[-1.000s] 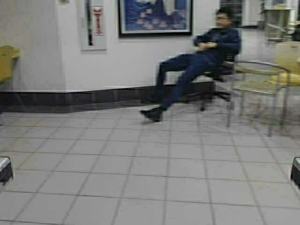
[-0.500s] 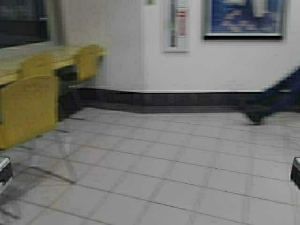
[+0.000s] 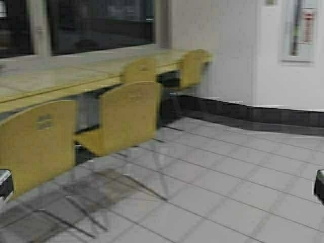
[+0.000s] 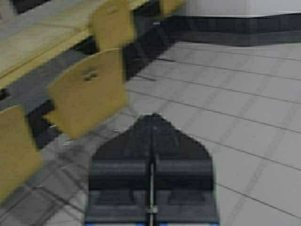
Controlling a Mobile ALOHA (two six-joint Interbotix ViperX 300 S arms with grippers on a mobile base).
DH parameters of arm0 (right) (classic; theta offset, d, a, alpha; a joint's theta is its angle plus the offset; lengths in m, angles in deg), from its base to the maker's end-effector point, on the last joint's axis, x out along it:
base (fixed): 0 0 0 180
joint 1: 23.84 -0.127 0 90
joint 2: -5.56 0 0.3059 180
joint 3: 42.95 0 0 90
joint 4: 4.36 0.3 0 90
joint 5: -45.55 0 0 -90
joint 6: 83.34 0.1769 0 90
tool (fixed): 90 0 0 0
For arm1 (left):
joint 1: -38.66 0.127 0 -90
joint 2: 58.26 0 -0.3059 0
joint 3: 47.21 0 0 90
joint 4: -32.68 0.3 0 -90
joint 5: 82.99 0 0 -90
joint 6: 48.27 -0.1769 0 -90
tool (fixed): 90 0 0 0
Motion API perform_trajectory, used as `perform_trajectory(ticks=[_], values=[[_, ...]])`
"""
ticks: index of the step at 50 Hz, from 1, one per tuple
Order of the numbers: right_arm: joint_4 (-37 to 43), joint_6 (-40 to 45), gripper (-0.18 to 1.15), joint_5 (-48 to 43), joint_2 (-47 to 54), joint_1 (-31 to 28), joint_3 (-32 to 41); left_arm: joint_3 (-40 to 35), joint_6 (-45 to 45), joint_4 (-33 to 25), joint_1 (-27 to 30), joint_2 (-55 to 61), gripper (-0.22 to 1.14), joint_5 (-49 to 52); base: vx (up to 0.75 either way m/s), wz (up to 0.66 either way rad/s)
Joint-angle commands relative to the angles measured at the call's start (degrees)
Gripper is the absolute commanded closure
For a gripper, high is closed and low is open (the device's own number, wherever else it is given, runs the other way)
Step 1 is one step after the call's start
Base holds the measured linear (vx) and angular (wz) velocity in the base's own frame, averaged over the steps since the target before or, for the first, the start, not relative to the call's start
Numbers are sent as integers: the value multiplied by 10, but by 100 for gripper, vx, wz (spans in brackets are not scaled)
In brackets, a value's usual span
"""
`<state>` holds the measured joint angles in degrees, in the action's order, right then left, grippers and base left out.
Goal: Push the chairs under the table
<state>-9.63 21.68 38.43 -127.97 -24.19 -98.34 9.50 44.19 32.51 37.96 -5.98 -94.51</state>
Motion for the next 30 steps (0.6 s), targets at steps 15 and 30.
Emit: perform_trajectory(ticks=[15,30], values=[[1,4,93,-2,-2,-2,2,-11,-1,-1,0,-23,89,-3,17,59],[-2,-2,93,-2,-3,-2,-1,-16,18,-11,-1,-23,89,-3,16,63]])
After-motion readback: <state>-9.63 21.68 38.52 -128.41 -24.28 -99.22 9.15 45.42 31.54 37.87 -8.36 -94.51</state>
